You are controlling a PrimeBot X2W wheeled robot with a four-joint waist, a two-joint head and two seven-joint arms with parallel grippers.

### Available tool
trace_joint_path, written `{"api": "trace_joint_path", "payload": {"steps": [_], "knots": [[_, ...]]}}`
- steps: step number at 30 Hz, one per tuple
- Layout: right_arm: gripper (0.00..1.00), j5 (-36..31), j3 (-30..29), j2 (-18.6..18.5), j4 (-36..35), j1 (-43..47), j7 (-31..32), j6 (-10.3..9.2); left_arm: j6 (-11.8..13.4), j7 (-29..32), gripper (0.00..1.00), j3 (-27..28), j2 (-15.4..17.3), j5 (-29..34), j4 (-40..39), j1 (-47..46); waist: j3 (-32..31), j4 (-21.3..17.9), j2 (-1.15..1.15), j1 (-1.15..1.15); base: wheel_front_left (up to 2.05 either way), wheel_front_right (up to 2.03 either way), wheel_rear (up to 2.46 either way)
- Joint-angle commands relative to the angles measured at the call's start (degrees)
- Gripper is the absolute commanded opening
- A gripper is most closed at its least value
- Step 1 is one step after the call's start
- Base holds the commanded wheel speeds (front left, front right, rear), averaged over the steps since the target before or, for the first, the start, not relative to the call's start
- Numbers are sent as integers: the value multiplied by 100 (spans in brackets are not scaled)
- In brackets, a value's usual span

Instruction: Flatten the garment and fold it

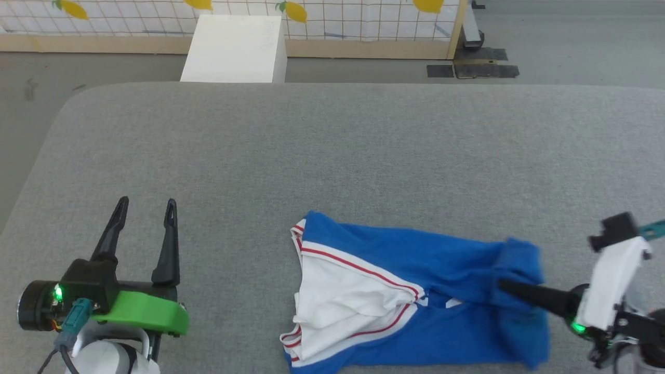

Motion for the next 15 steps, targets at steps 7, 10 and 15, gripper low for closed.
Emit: {"api": "trace_joint_path", "payload": {"steps": [7, 10, 15], "knots": [[0, 505, 737, 271, 134, -286, 131, -8, -62, -27, 100, -115, -110, -27, 81, -141, 35, 238, 69, 0, 0, 0, 0], [0, 548, 1185, 290, 402, -505, -145, -8, -101, -34, 100, -172, -158, -9, 109, -244, 91, 369, 69, 0, 0, 0, 0], [0, 913, 2356, 295, 1153, -1002, -1023, -8, -161, -52, 100, -265, -303, 22, 203, -421, 225, 611, 69, 0, 0, 0, 0]]}}
